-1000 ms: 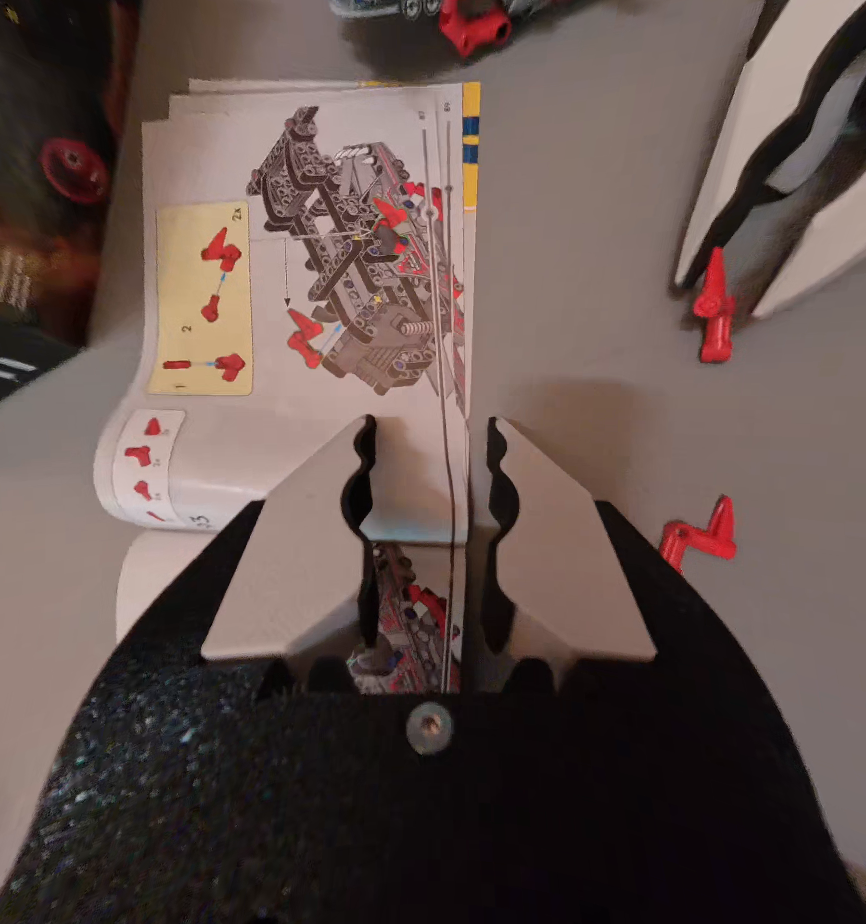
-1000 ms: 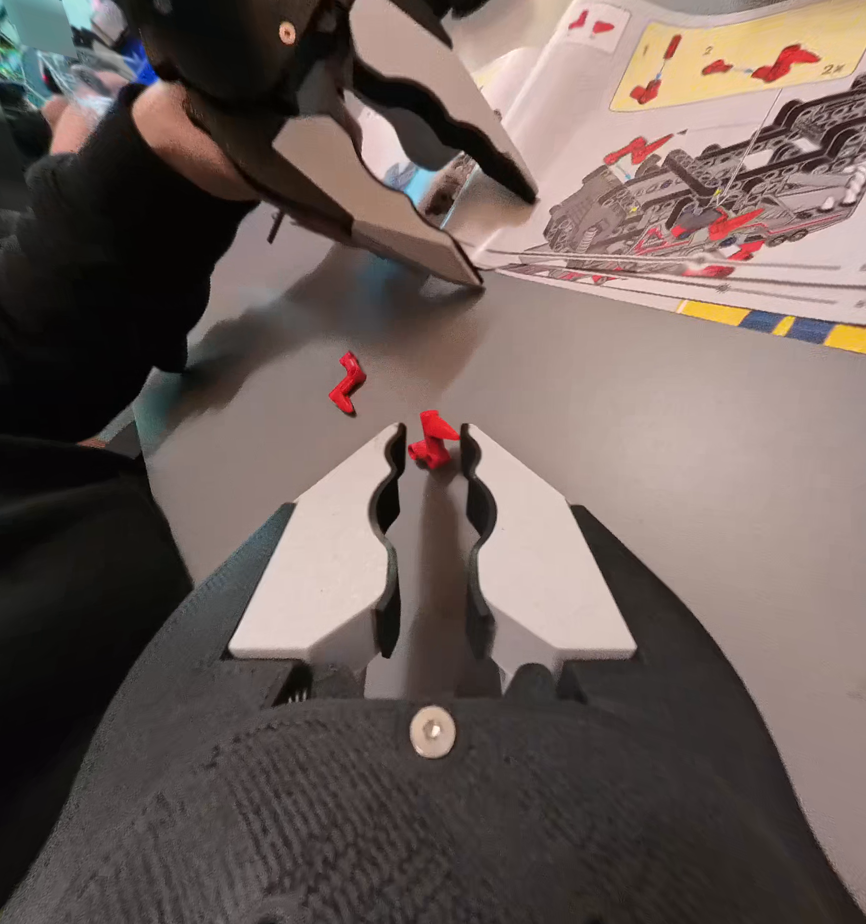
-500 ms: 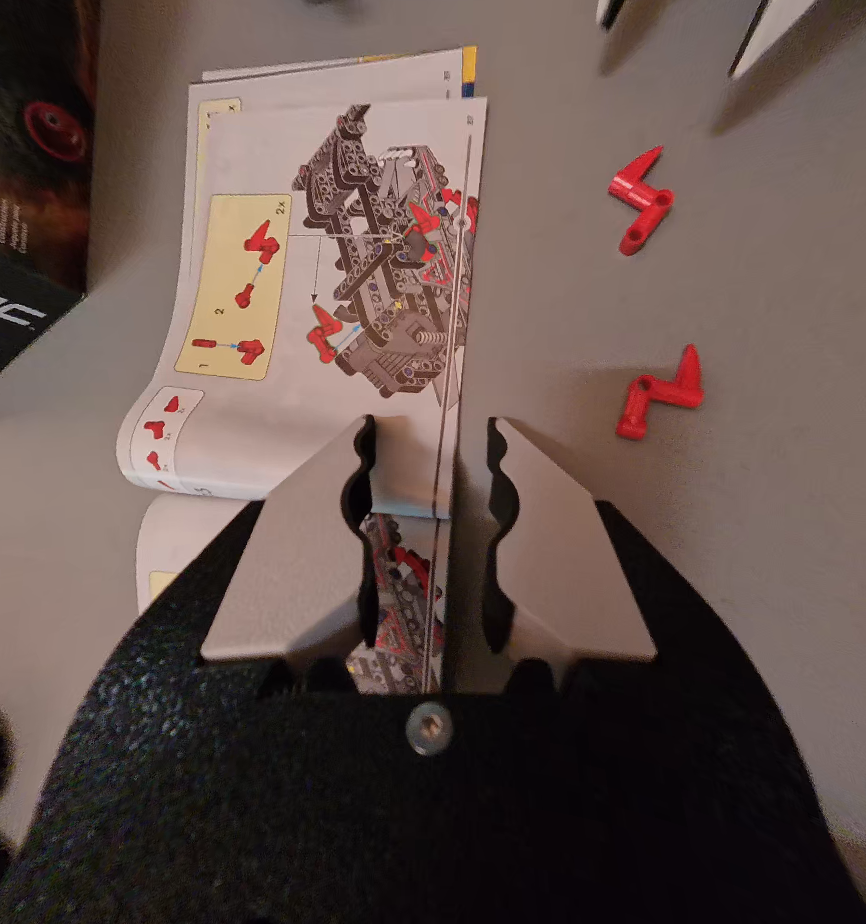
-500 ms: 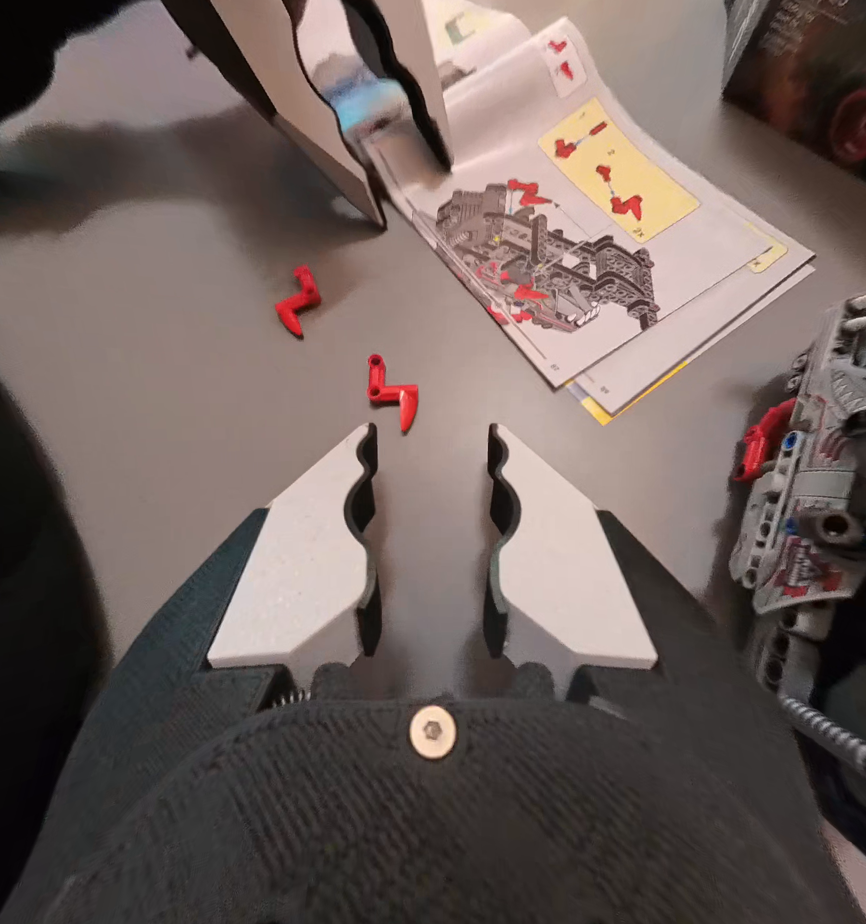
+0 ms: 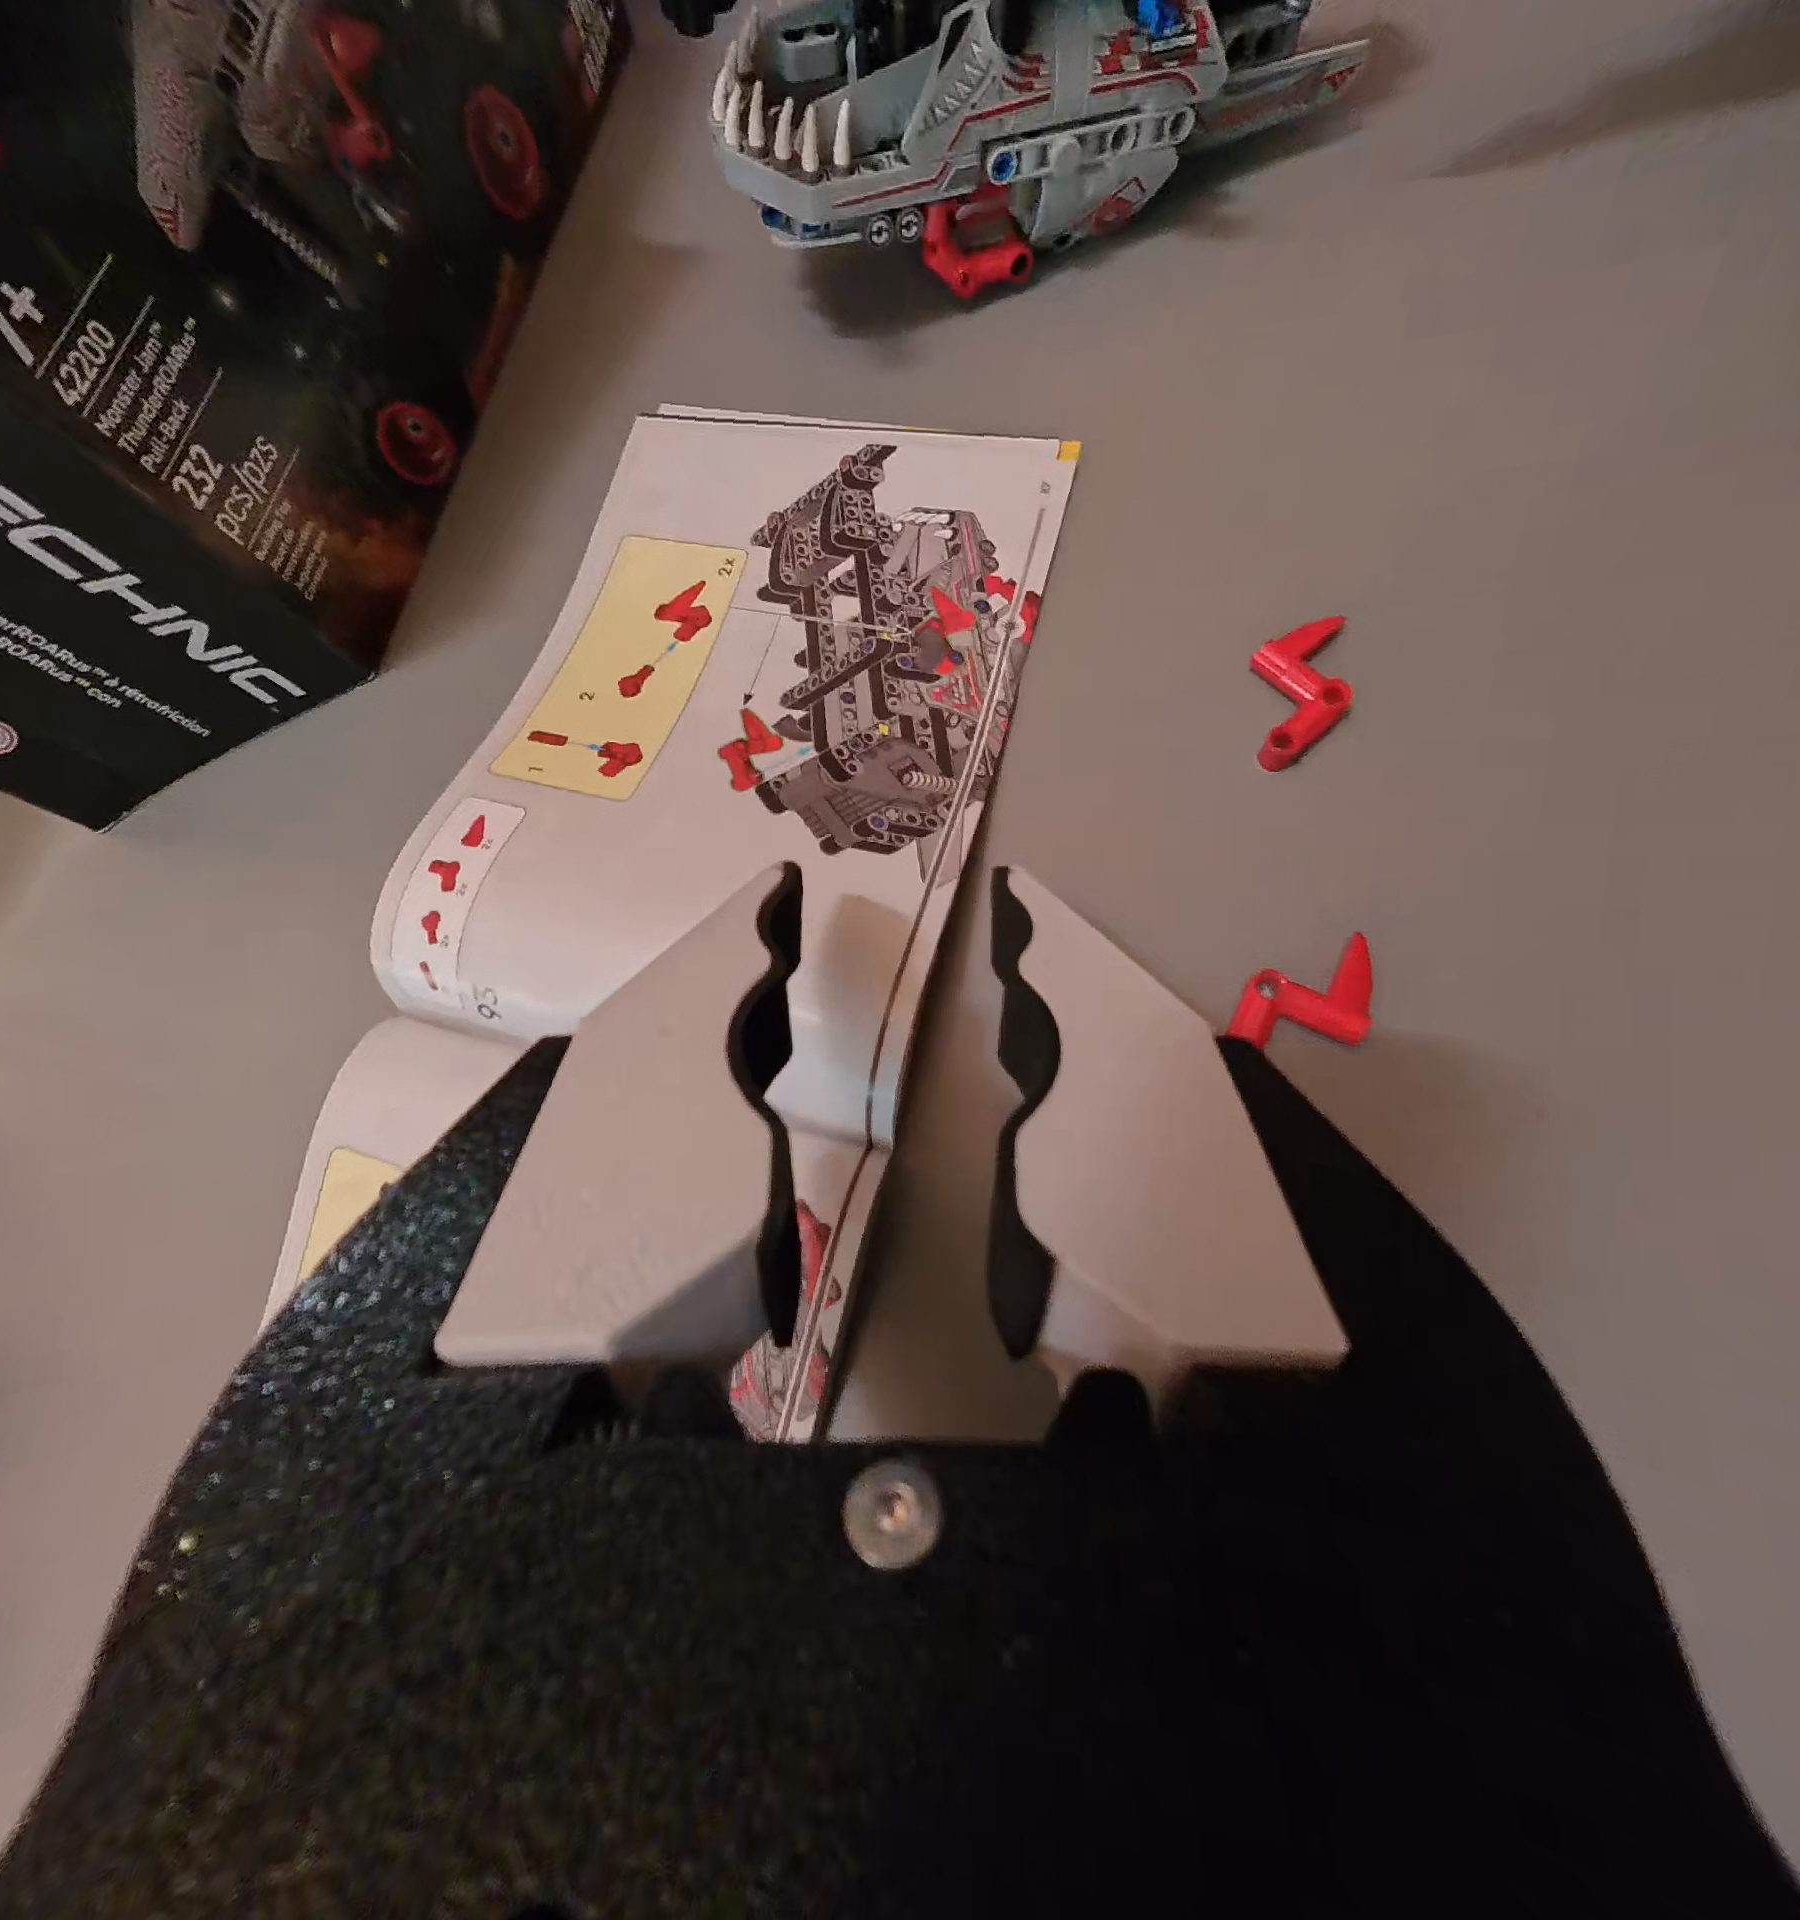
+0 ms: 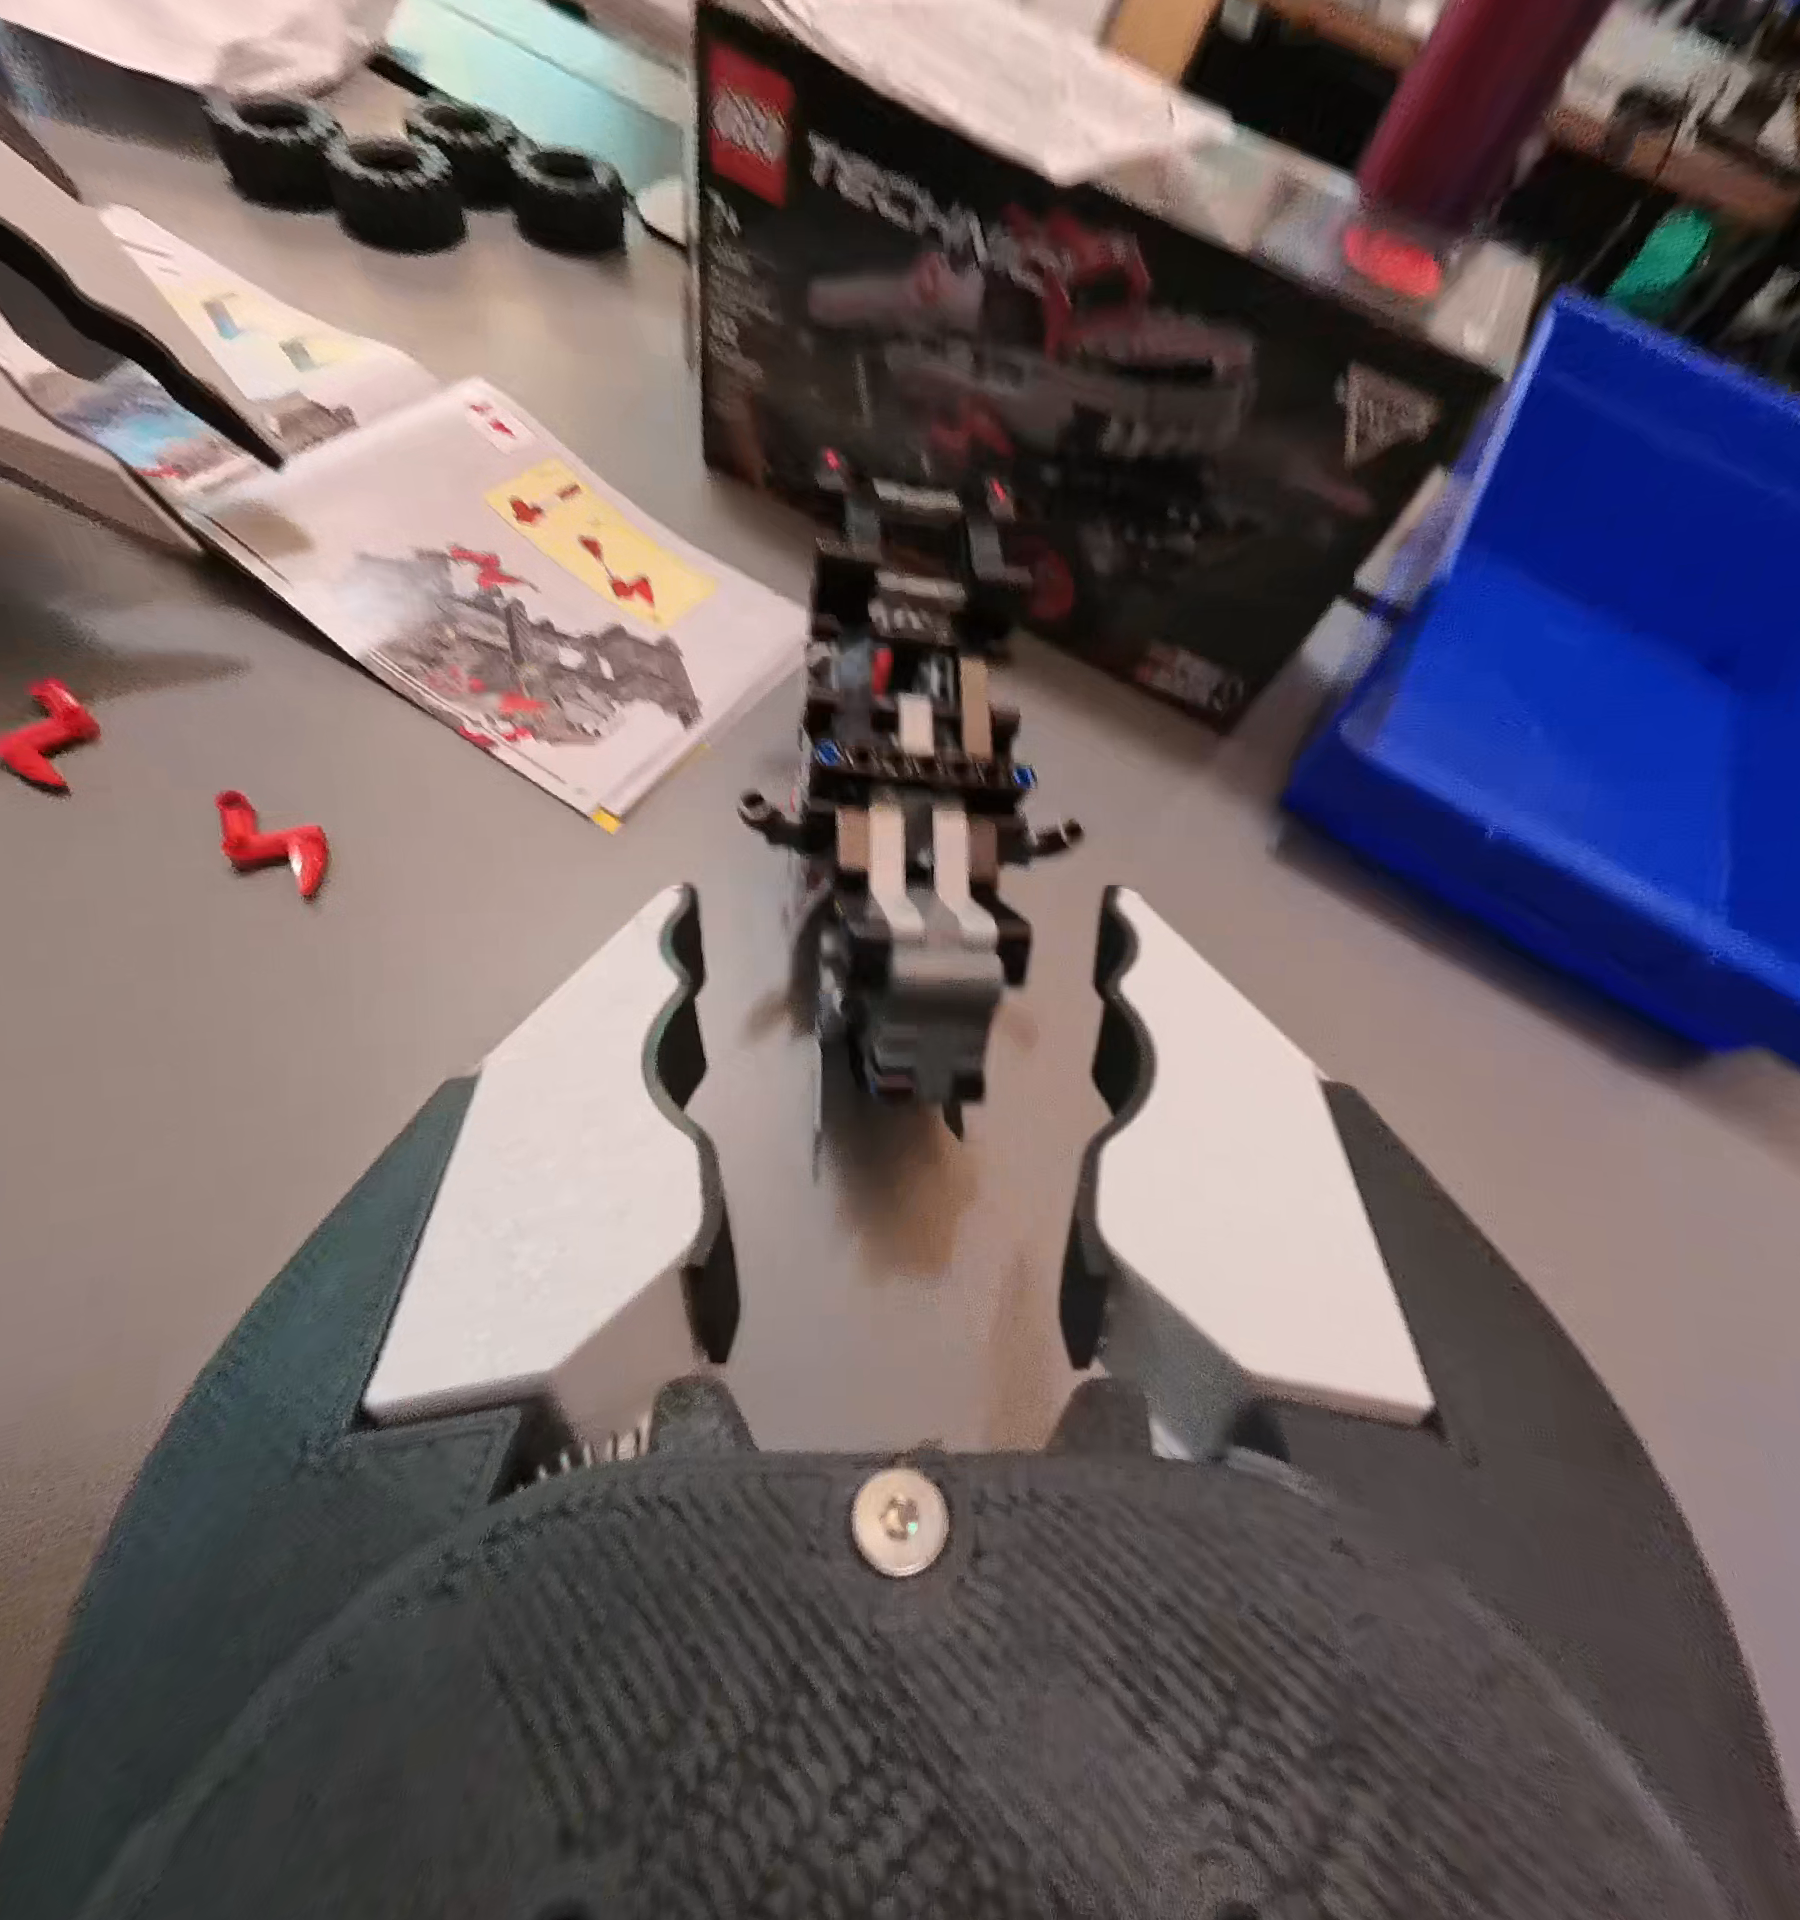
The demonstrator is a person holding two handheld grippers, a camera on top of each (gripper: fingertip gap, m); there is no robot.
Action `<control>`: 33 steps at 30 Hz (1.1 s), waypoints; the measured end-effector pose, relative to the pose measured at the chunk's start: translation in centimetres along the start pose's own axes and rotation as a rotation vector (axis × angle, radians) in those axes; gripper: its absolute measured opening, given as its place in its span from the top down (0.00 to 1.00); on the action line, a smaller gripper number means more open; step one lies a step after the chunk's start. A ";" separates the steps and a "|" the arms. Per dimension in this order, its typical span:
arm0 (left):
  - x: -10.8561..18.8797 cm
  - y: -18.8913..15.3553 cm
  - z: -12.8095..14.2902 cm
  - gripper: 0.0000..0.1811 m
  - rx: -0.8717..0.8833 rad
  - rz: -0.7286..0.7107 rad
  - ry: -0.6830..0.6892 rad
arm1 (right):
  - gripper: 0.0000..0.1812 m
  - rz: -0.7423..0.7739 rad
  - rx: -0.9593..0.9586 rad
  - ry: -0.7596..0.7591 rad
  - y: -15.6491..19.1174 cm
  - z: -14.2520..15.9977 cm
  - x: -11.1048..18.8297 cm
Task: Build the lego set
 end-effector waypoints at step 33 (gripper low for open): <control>-2.1 2.6 -3.7 0.85 -0.081 0.046 -0.108 | 0.66 -0.154 0.148 0.110 -4.4 4.8 -8.2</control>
Point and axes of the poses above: each gripper's, where its closed fingertips meet, x back along the fingers, z out of its underside, y = z × x across the jaws, the point moved 5 cm from there along x, back along the fingers, and after that the axes turned 9 degrees about y, right-handed, at the moved point
